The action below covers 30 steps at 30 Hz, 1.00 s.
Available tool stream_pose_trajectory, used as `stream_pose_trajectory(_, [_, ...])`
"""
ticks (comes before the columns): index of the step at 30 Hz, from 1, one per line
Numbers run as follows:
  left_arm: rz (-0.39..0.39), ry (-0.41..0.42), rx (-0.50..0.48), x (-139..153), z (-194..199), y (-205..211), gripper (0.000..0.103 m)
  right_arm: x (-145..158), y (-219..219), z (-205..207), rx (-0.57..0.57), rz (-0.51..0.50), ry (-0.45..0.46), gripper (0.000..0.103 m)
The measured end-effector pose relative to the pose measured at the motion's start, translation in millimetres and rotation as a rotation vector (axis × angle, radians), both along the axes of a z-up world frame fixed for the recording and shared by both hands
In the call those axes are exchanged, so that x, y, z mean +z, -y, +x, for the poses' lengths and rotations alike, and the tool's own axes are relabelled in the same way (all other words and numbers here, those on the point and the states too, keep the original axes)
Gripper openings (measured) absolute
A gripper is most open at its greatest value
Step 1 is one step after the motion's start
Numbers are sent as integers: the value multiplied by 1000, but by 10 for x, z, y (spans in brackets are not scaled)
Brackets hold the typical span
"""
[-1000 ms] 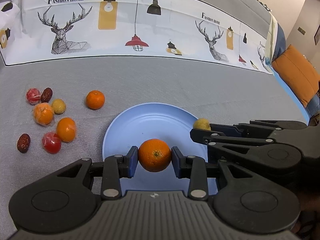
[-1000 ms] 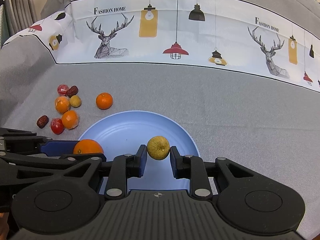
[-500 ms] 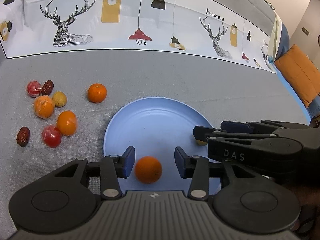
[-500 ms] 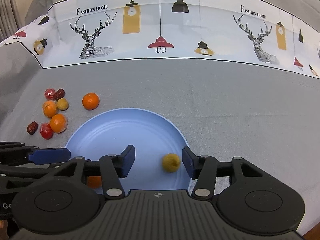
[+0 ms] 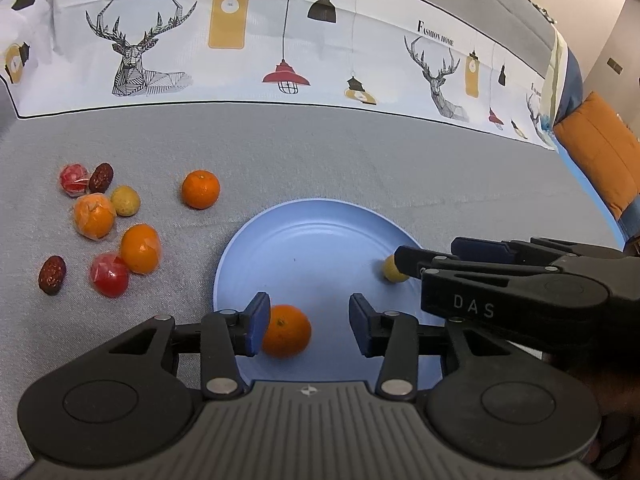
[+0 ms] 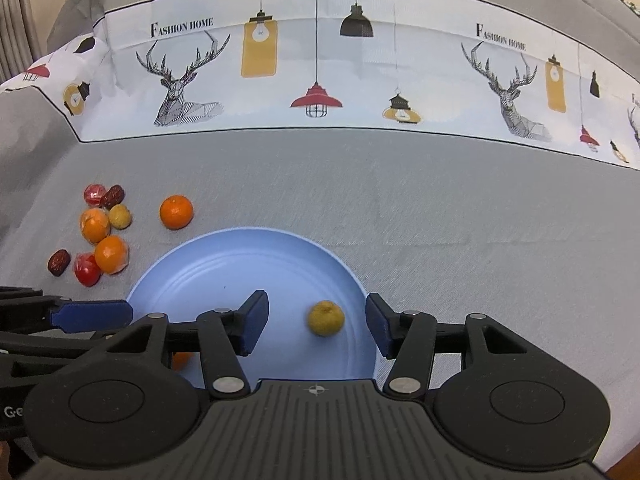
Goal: Organize fruits
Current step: 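Open both tools to drop the orange and yellow apple onto the plate, then grasp a red date with the left tool while the right tool grasps an orange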
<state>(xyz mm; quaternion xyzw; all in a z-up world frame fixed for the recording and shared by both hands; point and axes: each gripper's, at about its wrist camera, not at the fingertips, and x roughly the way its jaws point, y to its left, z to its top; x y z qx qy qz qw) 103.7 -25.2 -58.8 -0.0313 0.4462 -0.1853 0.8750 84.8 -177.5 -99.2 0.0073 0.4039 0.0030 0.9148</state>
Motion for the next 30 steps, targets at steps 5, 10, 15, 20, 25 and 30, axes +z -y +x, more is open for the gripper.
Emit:
stream_pose_trajectory(5, [2,1,1,-3,5,-8,48,19,20,-2,-8,-5,10,56])
stream_pose_trajectory(10, [1,7,3,14,1,-13,48,32,18,-12,-12,-10,20,56])
stream_pose_trajectory(15, [1,20,-1,50,-18,-2,42,37,7,-20,-15,-21,26,56])
stream_pose_trajectory(20, [4,34,3,87,-31,-7,30,41,-6,-14,-9,-38,31,53])
stream_pose_trajectory(25, [4,53,31,161,-14,-64,29,53,-20,-14,-4,-34,36,38])
stream_pose_trajectory(30, [-2,102,111,435,-24,-369,28,138,-14,-2,-8,12,66,26])
